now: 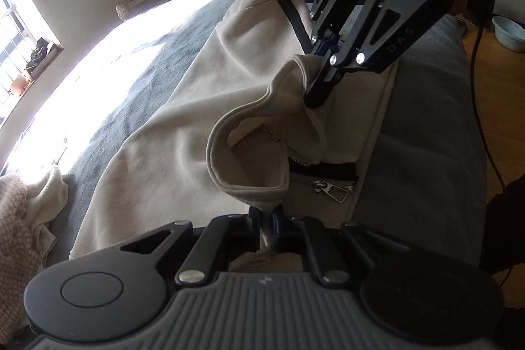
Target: Fold clothes
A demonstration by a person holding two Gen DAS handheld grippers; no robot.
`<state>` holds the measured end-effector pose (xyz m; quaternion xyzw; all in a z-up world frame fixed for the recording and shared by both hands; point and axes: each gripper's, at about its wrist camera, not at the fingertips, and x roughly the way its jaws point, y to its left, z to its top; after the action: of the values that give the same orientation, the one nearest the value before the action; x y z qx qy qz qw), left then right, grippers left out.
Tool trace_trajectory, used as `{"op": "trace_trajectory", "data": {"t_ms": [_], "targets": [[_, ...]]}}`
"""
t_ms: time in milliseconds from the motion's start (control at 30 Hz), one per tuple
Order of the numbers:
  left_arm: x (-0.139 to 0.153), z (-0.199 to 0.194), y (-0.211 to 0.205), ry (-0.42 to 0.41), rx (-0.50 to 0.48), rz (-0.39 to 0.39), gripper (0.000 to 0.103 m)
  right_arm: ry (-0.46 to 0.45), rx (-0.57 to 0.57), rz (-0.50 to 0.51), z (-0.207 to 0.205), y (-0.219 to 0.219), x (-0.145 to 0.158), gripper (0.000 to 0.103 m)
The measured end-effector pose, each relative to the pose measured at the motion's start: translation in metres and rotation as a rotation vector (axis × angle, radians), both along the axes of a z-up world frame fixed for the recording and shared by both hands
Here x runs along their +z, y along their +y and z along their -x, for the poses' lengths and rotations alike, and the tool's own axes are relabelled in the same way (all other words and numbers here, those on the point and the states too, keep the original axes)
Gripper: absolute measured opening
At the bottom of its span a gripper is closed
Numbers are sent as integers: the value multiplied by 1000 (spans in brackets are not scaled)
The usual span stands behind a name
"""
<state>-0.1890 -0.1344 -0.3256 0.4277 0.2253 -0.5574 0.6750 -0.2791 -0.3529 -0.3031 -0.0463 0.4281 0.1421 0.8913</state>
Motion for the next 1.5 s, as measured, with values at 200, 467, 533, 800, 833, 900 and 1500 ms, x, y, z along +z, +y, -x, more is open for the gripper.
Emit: {"op": "trace_trajectory", "data": {"t_ms": [200,467,533,800,833,900,1500], "targets": [[-7,5,11,40,-51,-77,23,9,67,131,11,9,-16,16],[15,-68,35,551,455,-72,27,151,-115,-69,39,-20,5,32],[14,-101,45,757,666,5,30,213,-319,-285,42,-49,2,34],[-29,-143,50,1211,979,98,42,313,-898,-962,49,-113,-51,44],[-35,-143,49,1238,993,92,44,335,-909,-971,46,-112,-56,44],[-44,-138,51,1285,1021,84,43,382,-938,-1001,39,-109,-69,46],[-27,-124,49,1131,1003,54,4,339,-664,-521,14,-79,-40,0]]}}
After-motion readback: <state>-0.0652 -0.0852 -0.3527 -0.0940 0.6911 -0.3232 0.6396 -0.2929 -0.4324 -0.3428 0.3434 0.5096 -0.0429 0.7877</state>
